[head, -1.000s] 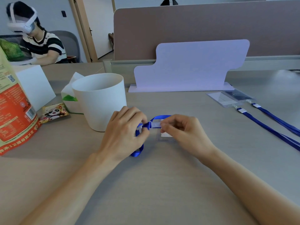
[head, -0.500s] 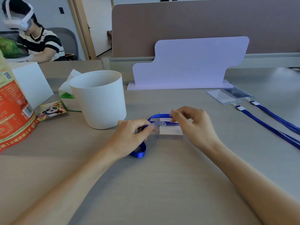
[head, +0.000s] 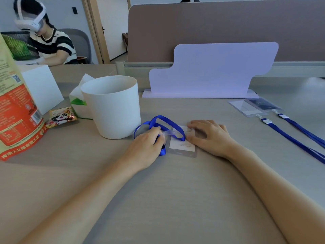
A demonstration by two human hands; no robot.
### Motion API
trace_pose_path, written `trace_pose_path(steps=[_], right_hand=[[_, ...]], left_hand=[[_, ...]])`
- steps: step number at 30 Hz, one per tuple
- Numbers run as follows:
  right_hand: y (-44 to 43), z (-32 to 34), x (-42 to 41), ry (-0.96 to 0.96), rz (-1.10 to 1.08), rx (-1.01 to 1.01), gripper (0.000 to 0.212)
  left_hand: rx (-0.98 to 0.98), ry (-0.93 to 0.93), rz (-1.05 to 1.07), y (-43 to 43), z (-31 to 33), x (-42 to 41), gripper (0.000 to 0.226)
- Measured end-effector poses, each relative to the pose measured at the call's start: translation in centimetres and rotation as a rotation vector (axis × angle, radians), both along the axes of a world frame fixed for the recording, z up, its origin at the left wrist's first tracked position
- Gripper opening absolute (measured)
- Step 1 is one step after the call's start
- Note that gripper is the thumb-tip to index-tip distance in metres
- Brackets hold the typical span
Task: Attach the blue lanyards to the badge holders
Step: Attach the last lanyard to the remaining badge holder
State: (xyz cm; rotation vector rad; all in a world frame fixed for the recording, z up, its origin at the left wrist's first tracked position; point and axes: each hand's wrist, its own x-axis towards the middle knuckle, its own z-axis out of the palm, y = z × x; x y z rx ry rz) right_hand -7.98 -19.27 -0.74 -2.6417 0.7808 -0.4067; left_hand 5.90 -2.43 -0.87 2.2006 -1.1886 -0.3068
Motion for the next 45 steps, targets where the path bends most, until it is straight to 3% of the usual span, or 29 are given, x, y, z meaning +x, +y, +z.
trace_pose_path(steps=[5,10,13,16,22,28,34,38,42,45], right_hand=[[0.0,0.1,-1.1,0.005,-0.020,-0.017,0.030],[-0.1,0.6,-3.6,0.104,-0.076,-0.021,0.031],[0.8,1.5,-4.4,0.230,-0.073,-0.003,0.066],[1.1,2.1,-3.9,0.284,-0.082,-0.012,0.085],[0.5,1.9,-3.5,0.290,-0.189,0.257,0.123],[0.9,2.5,-4.0,0.317,-0.187,0.228,0.094],[0.6,3.5,-4.4,0.442,-0.172,0.228,0.117],[0.3,3.6,-3.9,0.447,-0.173,0.286,0.117],[0.8,3.5,-4.1,0.388,-0.168,0.322,0.089],[1.1,3.6,-4.5,0.128,-0.095,0.551,0.063]], left_hand=[[-0.083,-0.143,0.108,0.2,-0.1,0.3,0.028],[-0.293,-0.015,-0.010,0.8,0.4,-0.2,0.022],[-0.320,0.066,-0.107,0.9,0.6,-0.9,0.020],[-0.344,0.138,-0.172,1.1,0.9,-1.2,0.022],[-0.349,0.222,-0.200,1.0,0.7,-0.9,0.020],[-0.318,0.236,-0.152,0.7,0.1,-0.4,0.022],[-0.282,0.151,-0.109,0.8,-0.1,-0.6,0.019],[-0.286,0.146,-0.095,0.7,-0.1,-0.6,0.019],[-0.298,0.163,-0.092,0.7,0.0,-0.6,0.019],[-0.304,0.189,-0.096,0.8,0.1,-0.5,0.019]])
